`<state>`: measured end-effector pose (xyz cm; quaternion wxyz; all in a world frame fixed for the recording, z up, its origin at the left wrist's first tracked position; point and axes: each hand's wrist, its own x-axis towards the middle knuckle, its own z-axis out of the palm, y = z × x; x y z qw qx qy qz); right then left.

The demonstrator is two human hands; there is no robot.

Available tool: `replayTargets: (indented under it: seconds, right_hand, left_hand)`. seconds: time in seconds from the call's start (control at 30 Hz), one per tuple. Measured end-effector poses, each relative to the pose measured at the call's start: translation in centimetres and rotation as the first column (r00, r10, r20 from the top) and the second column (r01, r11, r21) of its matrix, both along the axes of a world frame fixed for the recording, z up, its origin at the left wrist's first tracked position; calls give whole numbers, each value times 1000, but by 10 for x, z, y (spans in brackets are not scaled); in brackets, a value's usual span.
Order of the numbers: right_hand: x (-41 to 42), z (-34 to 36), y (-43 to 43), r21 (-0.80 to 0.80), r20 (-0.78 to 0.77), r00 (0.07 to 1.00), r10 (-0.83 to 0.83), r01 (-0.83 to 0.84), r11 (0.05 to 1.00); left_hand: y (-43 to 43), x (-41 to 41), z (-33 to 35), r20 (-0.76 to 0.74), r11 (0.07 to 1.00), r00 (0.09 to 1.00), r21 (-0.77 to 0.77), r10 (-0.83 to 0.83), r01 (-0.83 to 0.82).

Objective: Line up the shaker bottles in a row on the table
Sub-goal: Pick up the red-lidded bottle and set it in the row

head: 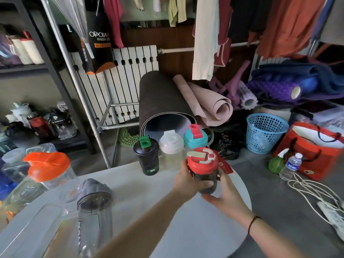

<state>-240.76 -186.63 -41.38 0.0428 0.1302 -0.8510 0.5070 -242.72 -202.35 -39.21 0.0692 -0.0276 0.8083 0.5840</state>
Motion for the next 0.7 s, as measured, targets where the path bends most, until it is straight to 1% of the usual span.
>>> replayTargets:
  seconds: [0.13, 0.2, 0.27, 0.33, 0.4, 0.47, 0.5, 0.63, 0.7]
  right_hand:
    - [-13, 5, 3, -138, -15, 993, -118, 115, 984]
    - [-16, -1, 5, -207, -5, 993, -122, 118, 971]
    - [-15, -11, 8, -255, 43, 992, -119, 126, 959]
    - [-15, -22, 11, -244, 74, 984, -159, 173, 954]
    - [-17, -30, 15, -186, 87, 977, -192, 206, 961]
    - [-23, -38, 18, -96, 105, 969, -224, 234, 967]
    - [-25, -41, 18, -76, 118, 964, -238, 248, 966]
    - [-24, -48, 6, -145, 81, 955, -286, 295, 944]
    - [-22, -48, 2, -167, 89, 954, -286, 297, 940]
  left_hand:
    - [30, -3, -13, -25, 999, 1000, 31, 11, -10]
    - [35, -5, -16, -13, 1000, 1000, 4, -1, 1]
    - [32, -10, -17, 10, 999, 999, -2, -38, 38]
    - [26, -15, -18, 30, 997, 997, 1, -77, 77]
    - [20, -18, -21, 45, 995, 994, 27, -101, 100]
    - [15, -19, -24, 69, 993, 991, 33, -112, 110]
    - [14, -18, -25, 80, 993, 990, 26, -113, 111]
    - [17, -12, -31, 92, 995, 991, 37, -100, 97]
    - [21, -12, -32, 88, 996, 992, 27, -92, 90]
